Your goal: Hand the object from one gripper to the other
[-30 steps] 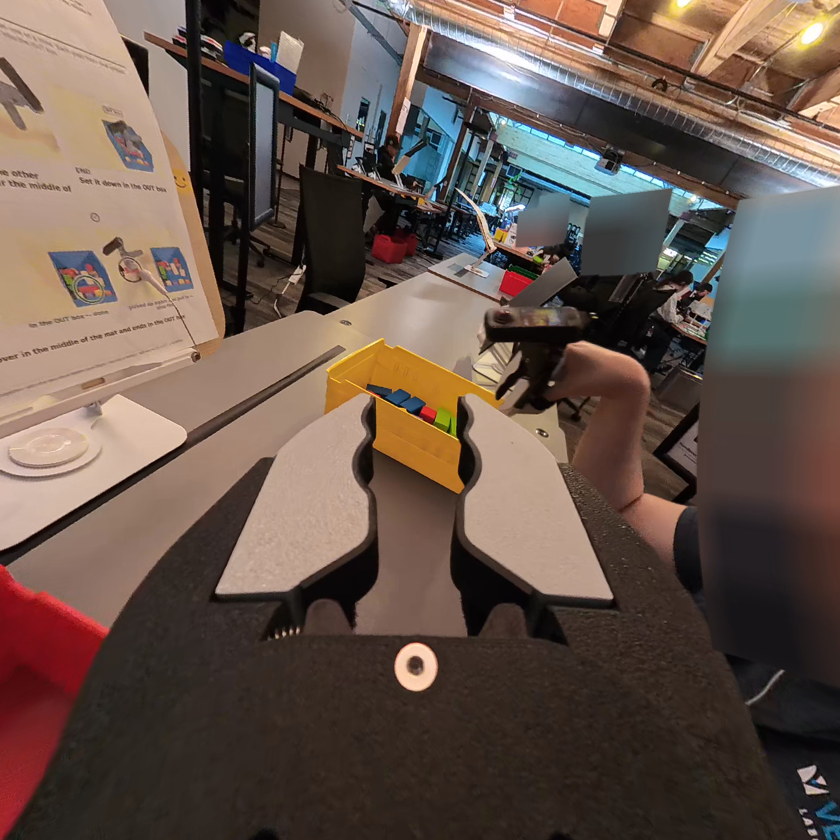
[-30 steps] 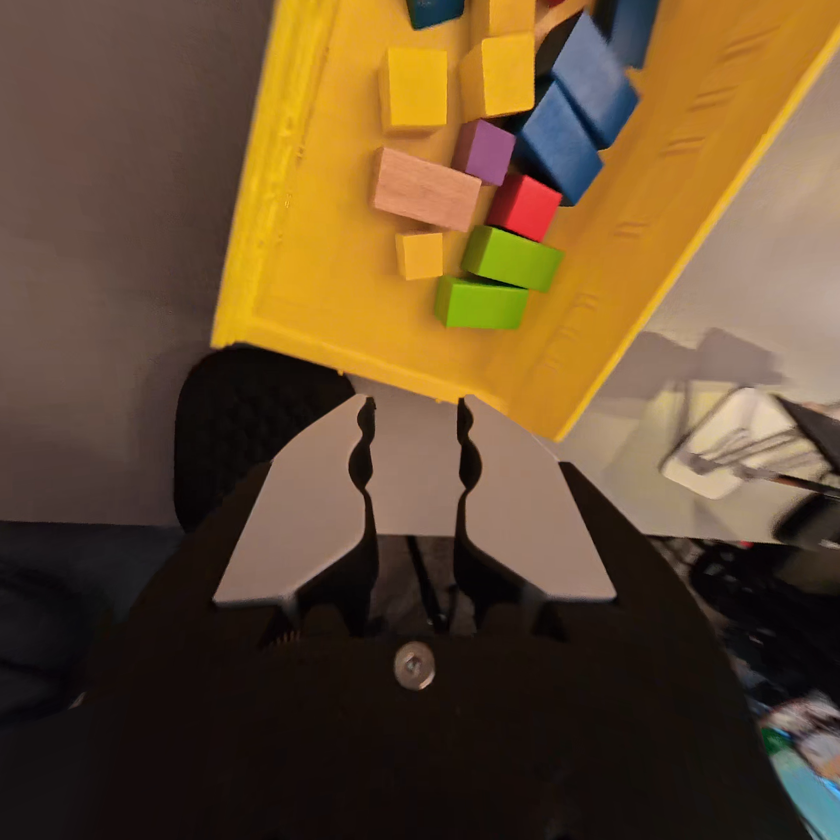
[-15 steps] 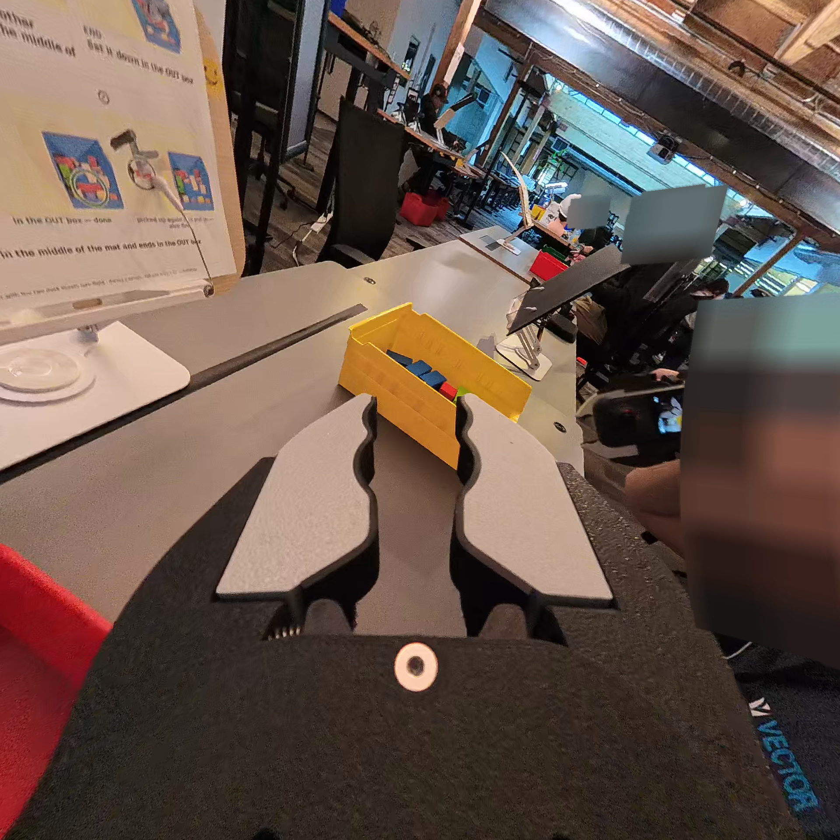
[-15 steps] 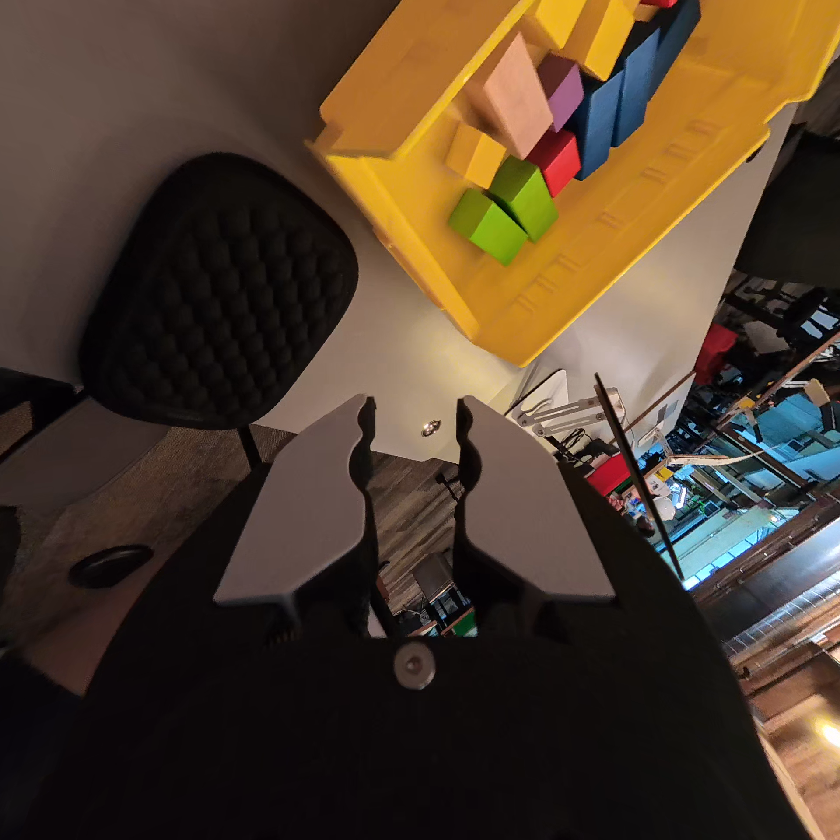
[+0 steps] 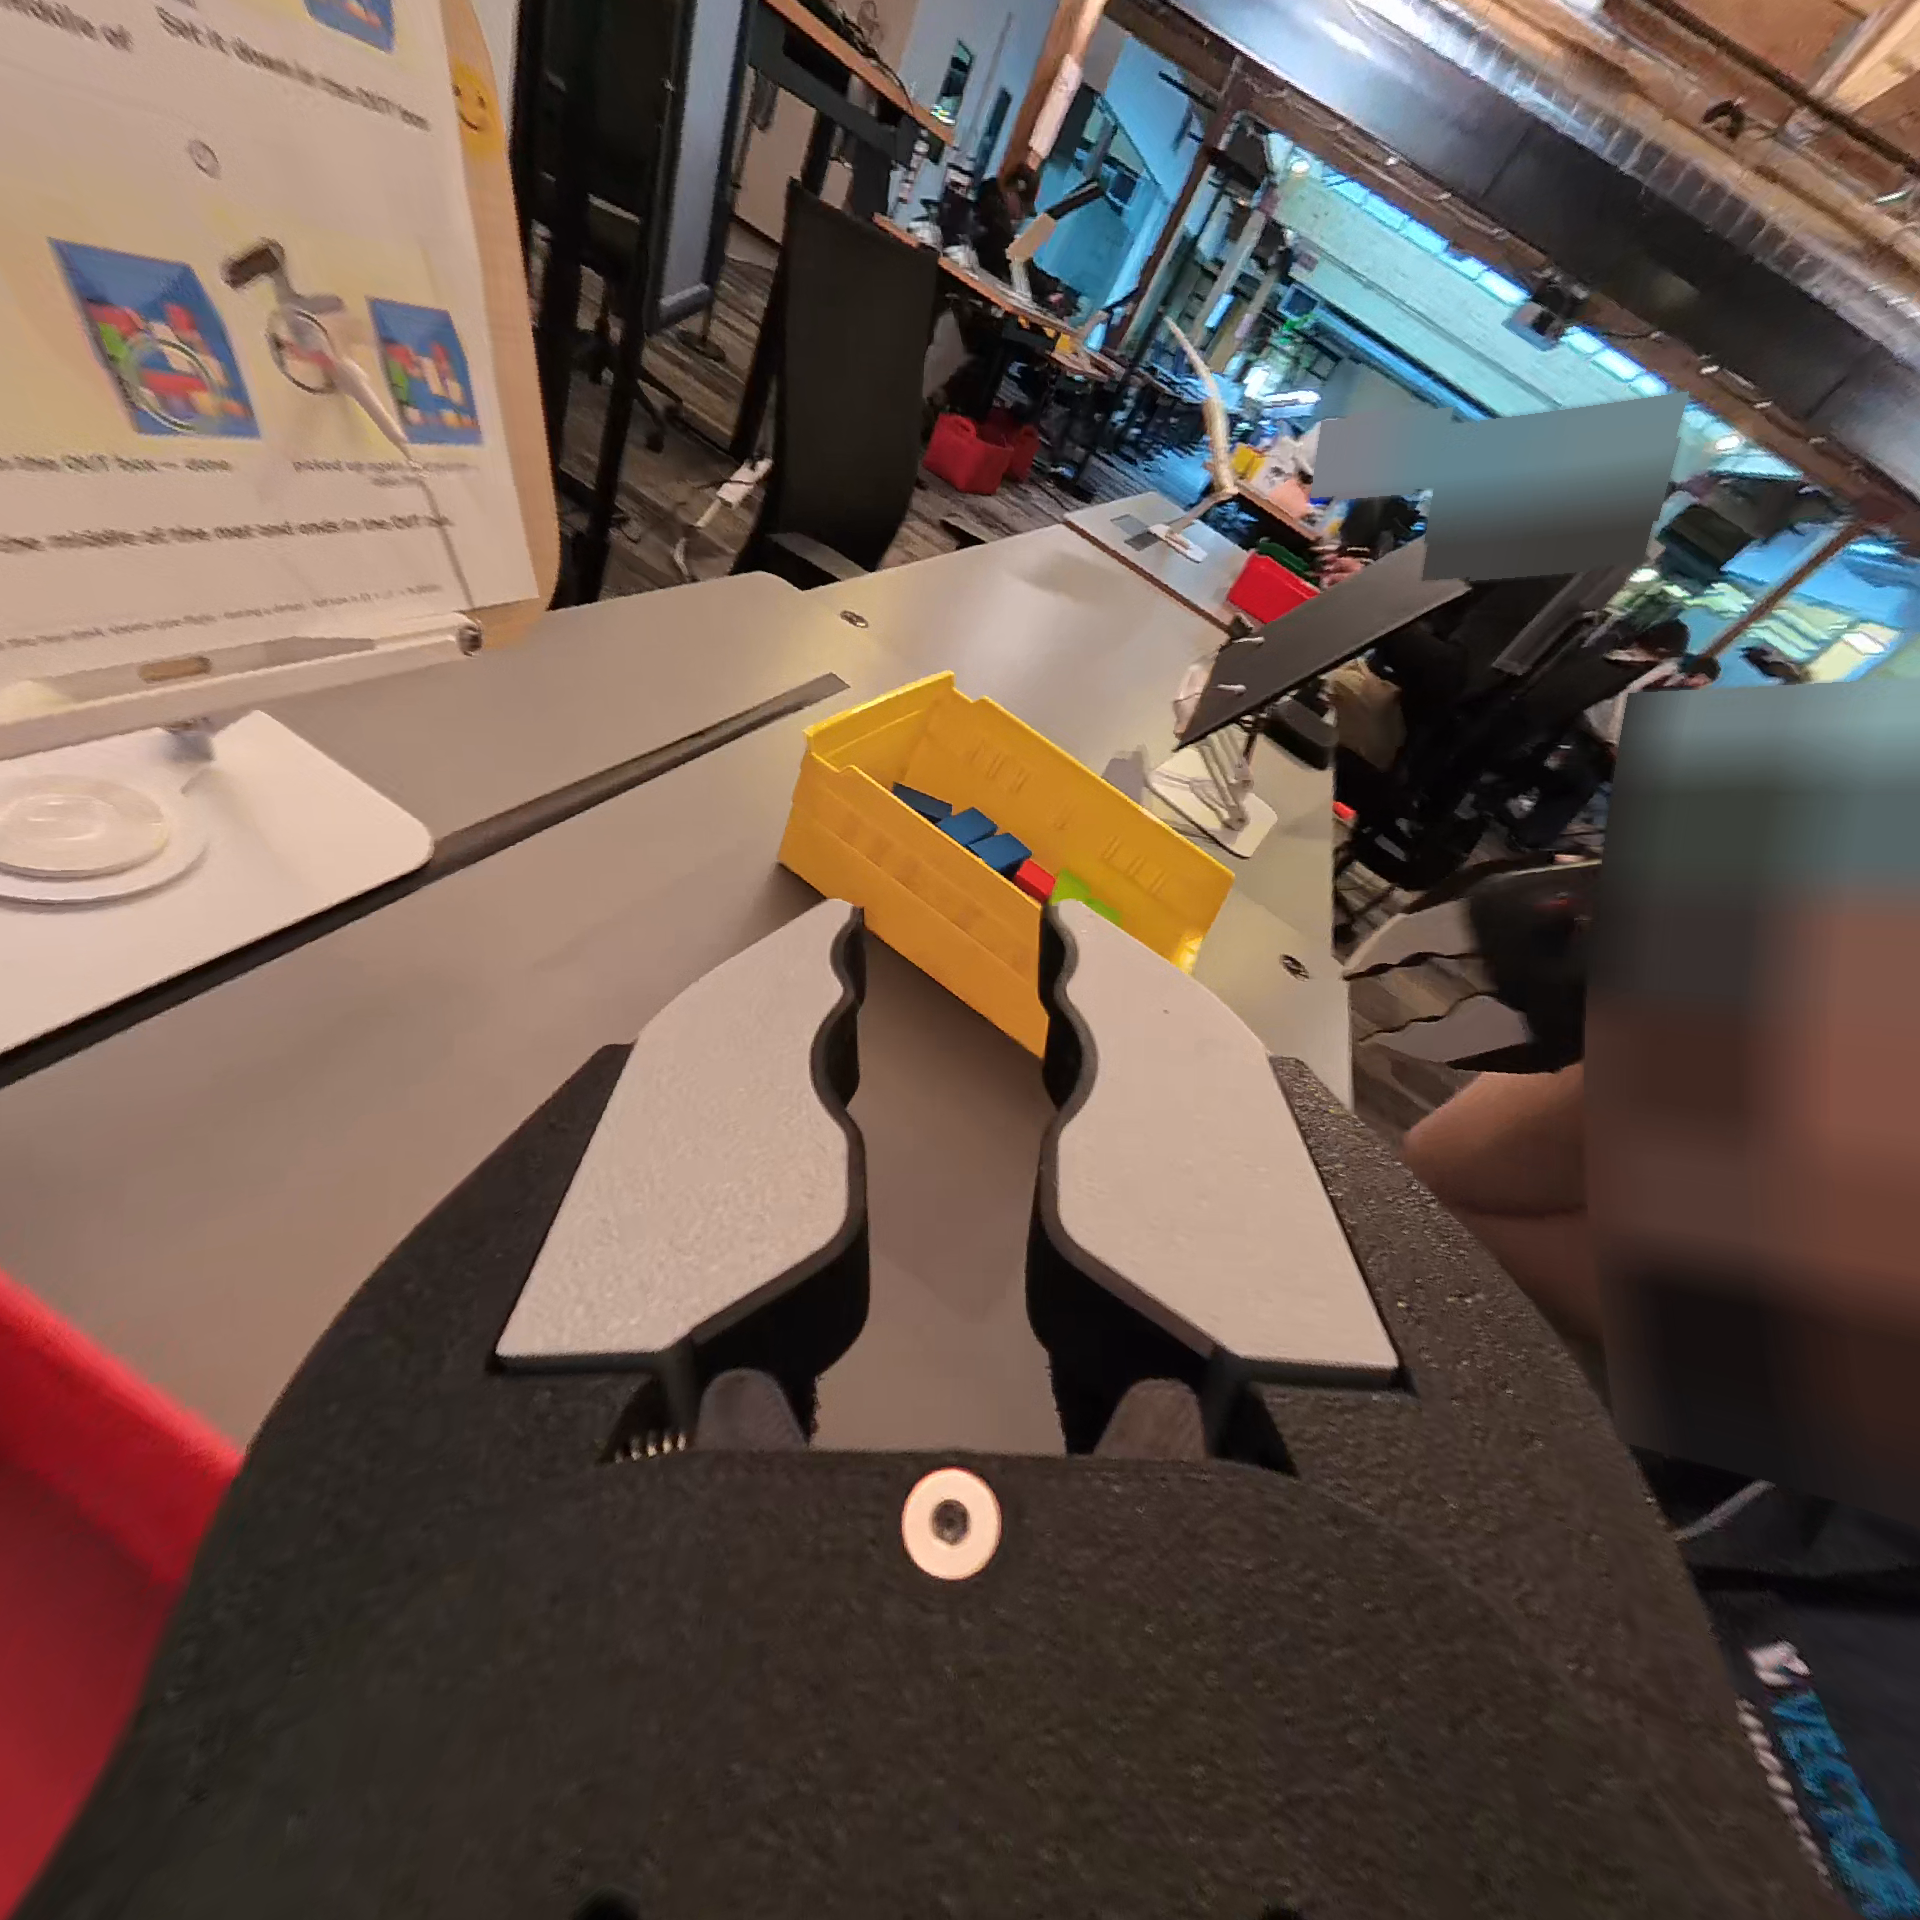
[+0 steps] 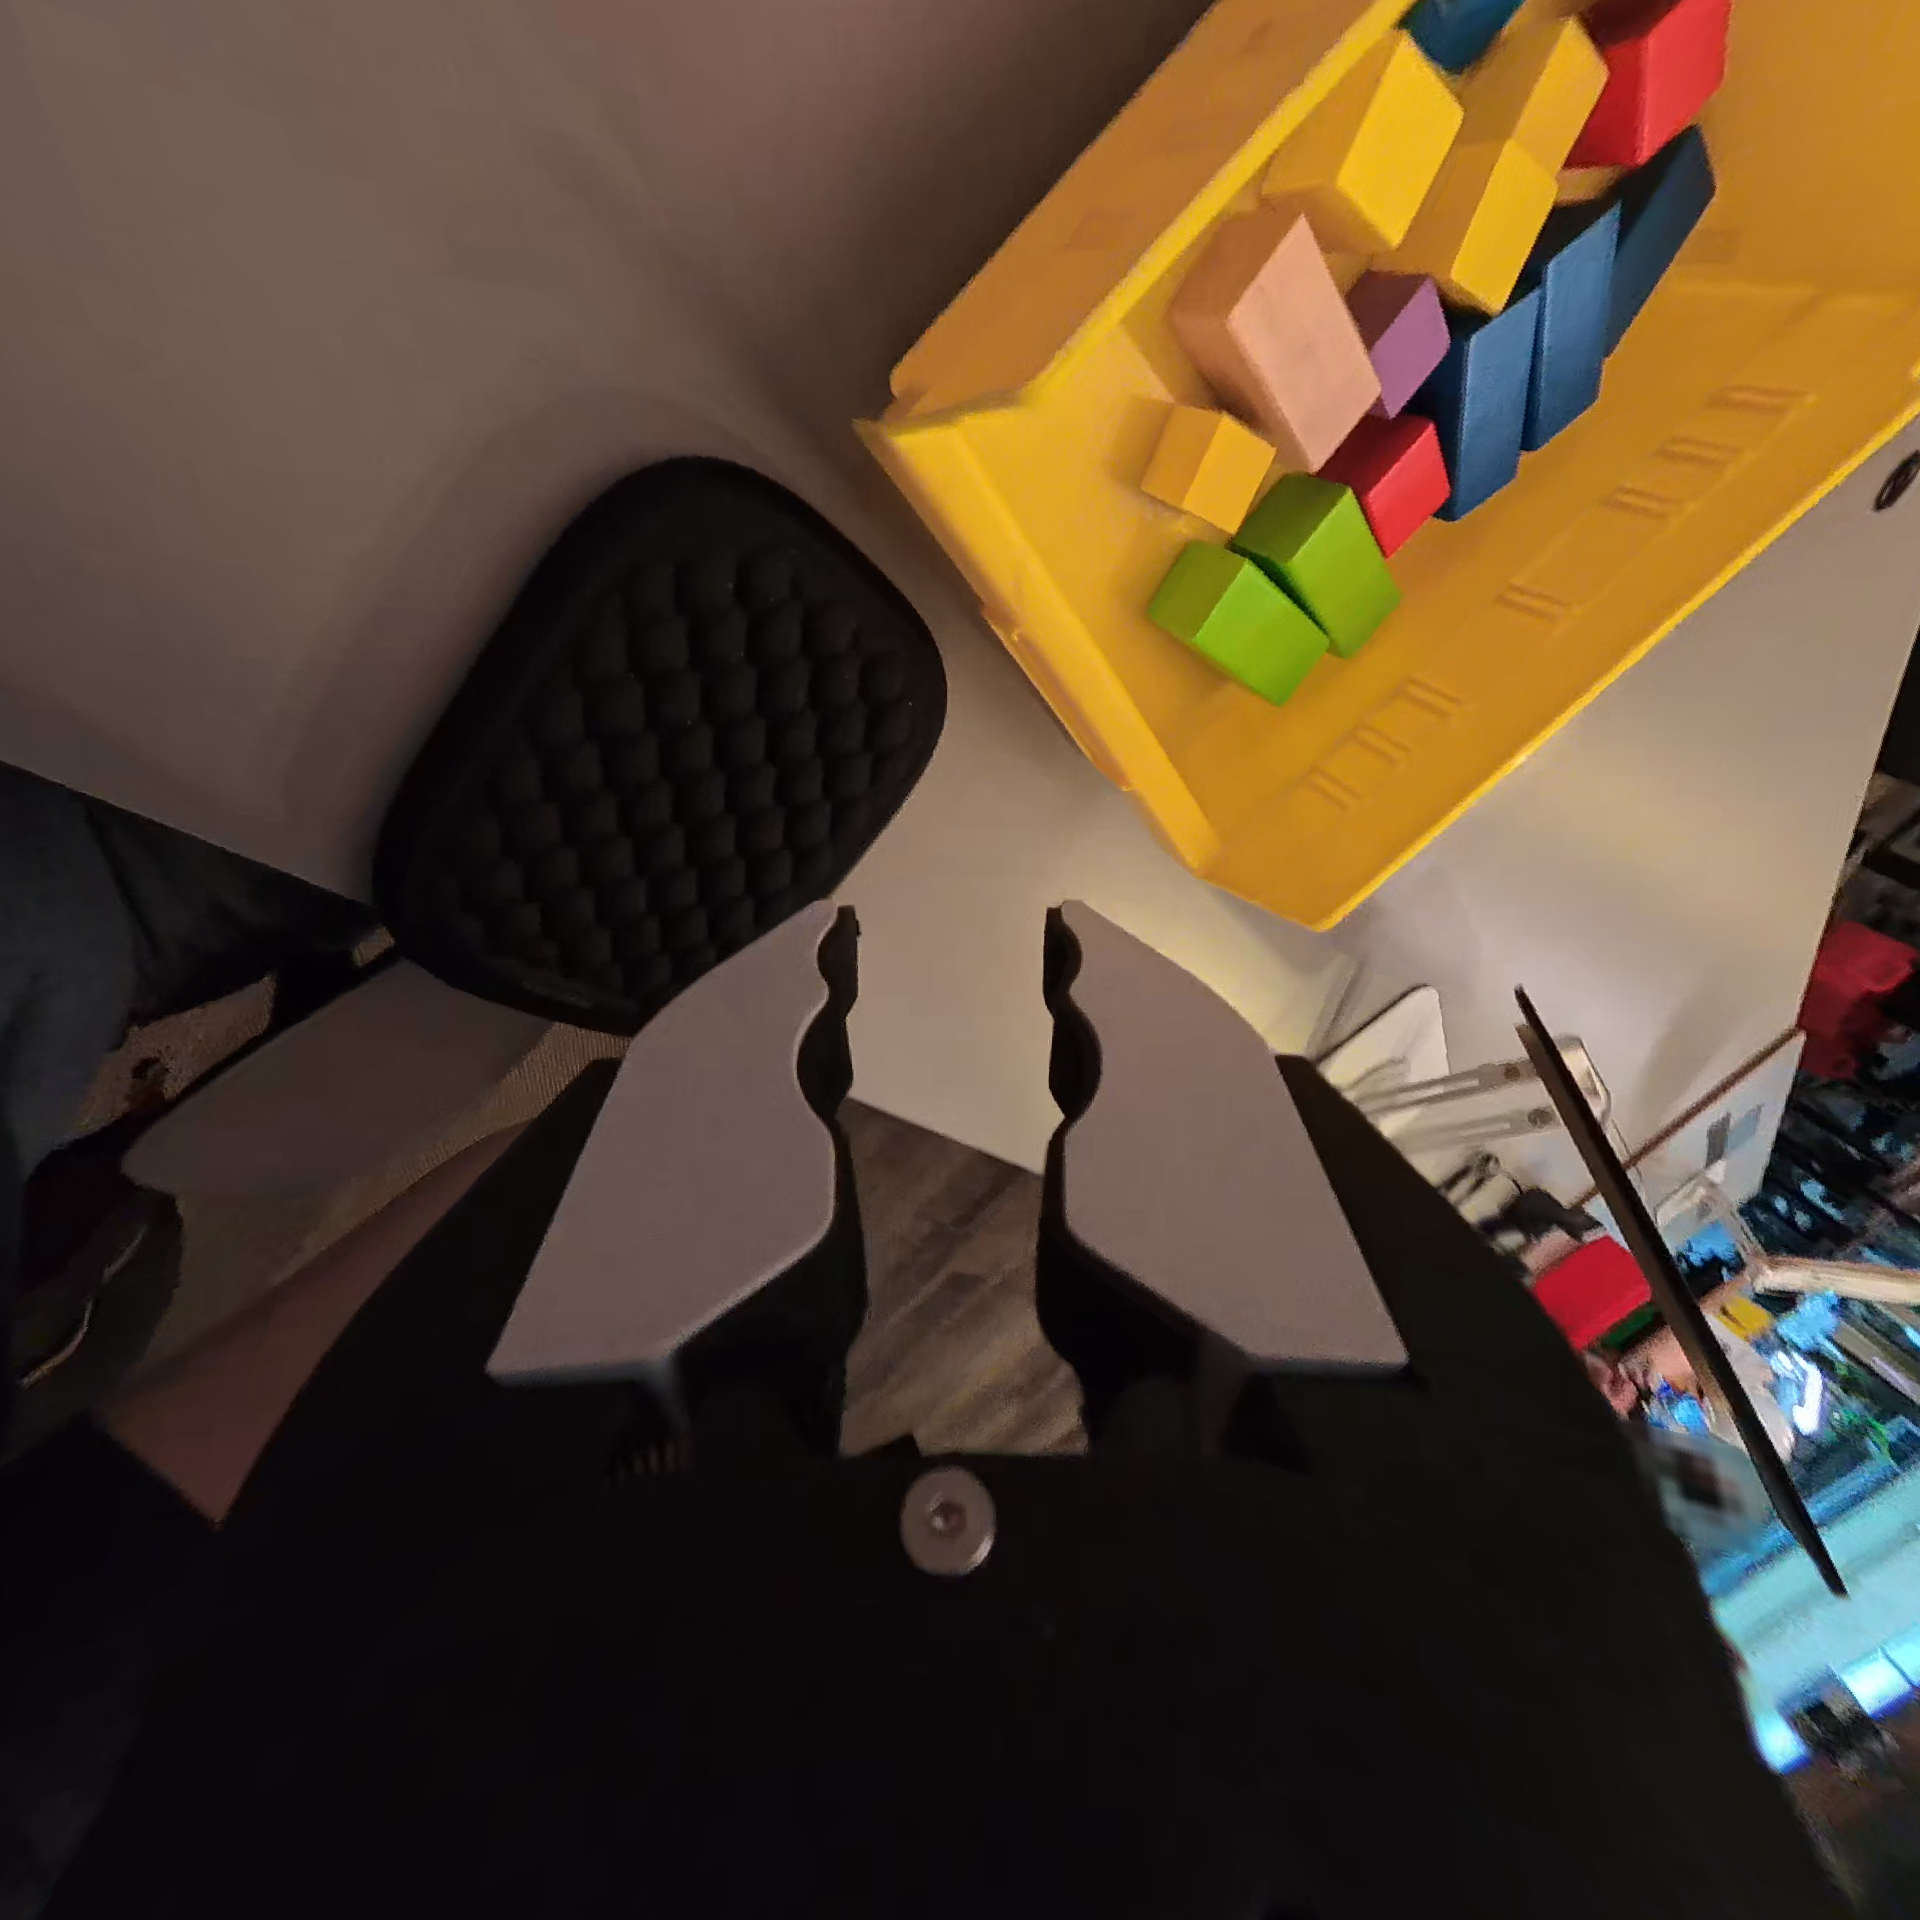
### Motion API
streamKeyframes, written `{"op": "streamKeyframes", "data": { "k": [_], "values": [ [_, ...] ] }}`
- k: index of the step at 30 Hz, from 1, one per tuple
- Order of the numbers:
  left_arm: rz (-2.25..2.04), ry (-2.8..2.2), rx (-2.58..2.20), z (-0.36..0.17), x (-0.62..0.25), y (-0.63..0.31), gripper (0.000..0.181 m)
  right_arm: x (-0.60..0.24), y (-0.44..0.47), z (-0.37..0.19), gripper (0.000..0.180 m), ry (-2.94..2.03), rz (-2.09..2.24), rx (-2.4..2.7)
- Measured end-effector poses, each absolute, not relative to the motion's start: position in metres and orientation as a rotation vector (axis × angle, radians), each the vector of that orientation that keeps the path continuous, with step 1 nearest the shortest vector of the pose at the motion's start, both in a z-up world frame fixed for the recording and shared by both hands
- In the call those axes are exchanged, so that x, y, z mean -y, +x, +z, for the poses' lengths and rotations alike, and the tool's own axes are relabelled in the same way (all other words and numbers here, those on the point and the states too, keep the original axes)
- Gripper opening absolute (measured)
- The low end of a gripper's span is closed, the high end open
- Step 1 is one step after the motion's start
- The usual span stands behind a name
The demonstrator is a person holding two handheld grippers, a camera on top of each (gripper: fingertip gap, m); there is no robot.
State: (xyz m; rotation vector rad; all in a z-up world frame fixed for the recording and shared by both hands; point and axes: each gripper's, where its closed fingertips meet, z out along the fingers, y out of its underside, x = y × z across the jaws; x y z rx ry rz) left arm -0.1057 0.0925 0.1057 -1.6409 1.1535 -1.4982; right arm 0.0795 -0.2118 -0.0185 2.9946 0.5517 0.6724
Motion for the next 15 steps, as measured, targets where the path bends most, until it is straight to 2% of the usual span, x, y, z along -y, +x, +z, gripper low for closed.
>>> {"op": "streamKeyframes", "data": {
  "k": [5, 9, 15],
  "values": [
    [-1.456, -1.625, -1.159, 0.111, -0.091, -0.113, 0.031, 0.207, 0.071, -0.012, 0.031, 3.106, 0.631, -0.579],
    [-1.314, -1.674, -1.107, 0.109, -0.107, -0.127, 0.035, 0.206, 0.104, -0.011, 0.031, 3.208, 0.557, -0.483],
    [-0.771, -1.764, -0.893, 0.109, -0.167, -0.188, 0.047, 0.175, 0.221, 0.017, 0.032, 3.629, 0.307, 0.179]
  ]
}}
